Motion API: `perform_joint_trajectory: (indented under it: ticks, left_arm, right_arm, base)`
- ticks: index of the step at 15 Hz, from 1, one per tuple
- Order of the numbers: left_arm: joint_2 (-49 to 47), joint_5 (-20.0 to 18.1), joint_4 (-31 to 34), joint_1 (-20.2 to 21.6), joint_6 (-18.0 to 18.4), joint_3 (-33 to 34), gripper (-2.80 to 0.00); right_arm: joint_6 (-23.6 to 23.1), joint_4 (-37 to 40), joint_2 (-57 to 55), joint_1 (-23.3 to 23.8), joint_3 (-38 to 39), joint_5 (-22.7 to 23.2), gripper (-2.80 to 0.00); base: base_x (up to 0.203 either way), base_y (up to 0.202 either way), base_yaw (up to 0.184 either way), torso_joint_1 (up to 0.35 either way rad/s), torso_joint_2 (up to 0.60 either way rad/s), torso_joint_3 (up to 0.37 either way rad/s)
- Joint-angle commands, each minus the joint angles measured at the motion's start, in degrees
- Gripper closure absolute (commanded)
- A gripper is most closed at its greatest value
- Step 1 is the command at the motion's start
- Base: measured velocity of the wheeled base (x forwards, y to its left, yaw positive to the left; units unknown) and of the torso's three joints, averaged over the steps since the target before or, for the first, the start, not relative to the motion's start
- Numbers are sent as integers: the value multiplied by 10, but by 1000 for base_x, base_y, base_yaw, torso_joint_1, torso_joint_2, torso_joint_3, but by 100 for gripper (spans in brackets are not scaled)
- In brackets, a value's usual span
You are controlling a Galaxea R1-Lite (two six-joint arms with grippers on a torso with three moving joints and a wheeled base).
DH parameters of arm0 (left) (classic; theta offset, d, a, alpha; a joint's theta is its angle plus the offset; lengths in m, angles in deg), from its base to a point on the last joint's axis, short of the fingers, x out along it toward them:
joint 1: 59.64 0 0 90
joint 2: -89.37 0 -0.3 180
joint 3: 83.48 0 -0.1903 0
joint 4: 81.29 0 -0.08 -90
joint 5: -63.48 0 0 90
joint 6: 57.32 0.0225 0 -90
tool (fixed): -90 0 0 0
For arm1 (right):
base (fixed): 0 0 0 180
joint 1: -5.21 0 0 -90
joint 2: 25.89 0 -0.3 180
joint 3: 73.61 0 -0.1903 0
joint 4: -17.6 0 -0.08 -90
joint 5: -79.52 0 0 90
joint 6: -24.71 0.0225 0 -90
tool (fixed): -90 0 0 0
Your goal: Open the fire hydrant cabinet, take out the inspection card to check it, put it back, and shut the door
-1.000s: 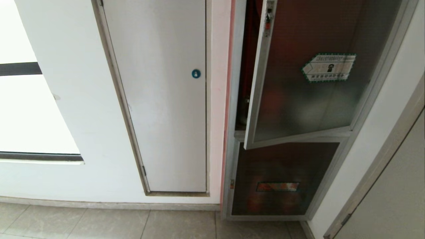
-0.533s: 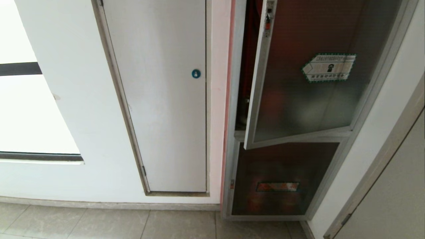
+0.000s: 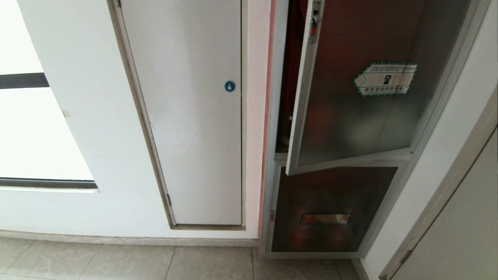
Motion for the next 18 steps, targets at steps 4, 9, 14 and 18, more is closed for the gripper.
perform_joint_trajectory:
  ticks: [4,9,14,18]
  left_arm:
    - [0,0,0,0,0,4,0]
    - [0,0,0,0,0,4,0]
    - [0,0,0,0,0,4,0]
    - [0,0,0,0,0,4,0]
  right_arm:
    - [-1,0,1,0,0,0,0]
    - [-2,0,1,0,0,0,0]
    - [-2,0,1,0,0,0,0]
    - [-2,0,1,0,0,0,0]
  base:
    - [0,0,0,0,0,0]
    - [175,0,-2,6,-1,-2]
    - [196,0,-1,3,2,1]
    - [198,0,-1,4,2,3]
